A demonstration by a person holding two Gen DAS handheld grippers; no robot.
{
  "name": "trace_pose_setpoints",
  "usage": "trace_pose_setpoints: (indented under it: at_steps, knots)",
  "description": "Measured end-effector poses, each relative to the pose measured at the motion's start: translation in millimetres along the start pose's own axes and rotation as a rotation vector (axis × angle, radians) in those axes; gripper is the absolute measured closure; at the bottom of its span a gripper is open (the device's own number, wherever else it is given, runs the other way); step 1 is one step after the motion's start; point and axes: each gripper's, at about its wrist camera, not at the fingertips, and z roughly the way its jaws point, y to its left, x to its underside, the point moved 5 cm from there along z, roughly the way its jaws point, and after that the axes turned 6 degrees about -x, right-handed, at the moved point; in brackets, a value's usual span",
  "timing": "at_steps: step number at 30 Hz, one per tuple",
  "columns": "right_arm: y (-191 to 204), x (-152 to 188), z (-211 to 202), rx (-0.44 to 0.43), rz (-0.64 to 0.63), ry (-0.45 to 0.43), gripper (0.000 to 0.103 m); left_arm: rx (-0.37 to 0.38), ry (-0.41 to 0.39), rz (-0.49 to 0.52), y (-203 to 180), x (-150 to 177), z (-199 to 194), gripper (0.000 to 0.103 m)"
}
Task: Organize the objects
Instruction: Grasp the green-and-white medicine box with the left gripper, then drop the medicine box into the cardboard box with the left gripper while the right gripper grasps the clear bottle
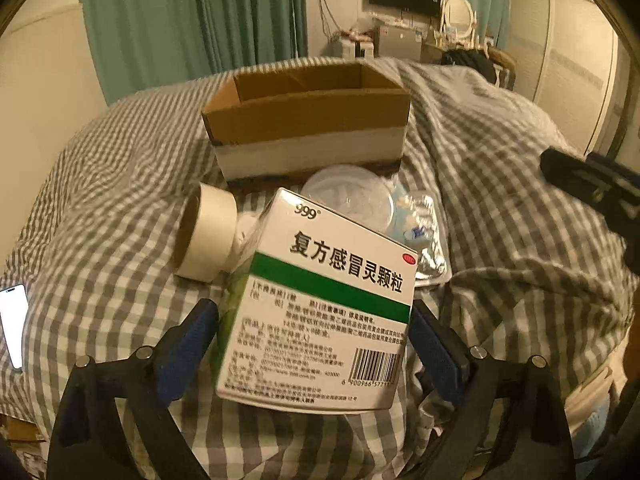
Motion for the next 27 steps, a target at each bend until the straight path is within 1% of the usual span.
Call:
trace_pose_setpoints:
  at_steps: [4,7,12,16,20,24,27]
  knots:
    - [1,0,0,-0.002,-0.004,0.002,0.0,-0.024,-0.094,-0.004,6,-11,-24,0.01]
    - [4,0,0,-0.006,-0.012,-0.001,0.0,-0.03,-0.147,-0.047,19,-20,-42,0.011]
    - [12,0,1,-0.028,-0.032,-0.001,0.0,-0.072,-0.215,-0.118,50,-30,-64,0.012]
    - [28,-2,11,-0.07,-0.059,0.011,0.0,-0.1,-0.238,-0.157,68,-35,-72,0.012]
    - [49,1,28,-0.114,-0.1,0.042,0.0,-0.126,-0.24,-0.189,84,-35,-74,0.012]
    - [75,9,49,-0.176,-0.139,0.114,0.0,-0.14,-0.232,-0.204,93,-33,-69,0.012]
    - [94,22,66,-0.205,-0.166,0.194,0.0,-0.143,-0.226,-0.211,97,-30,-65,0.012]
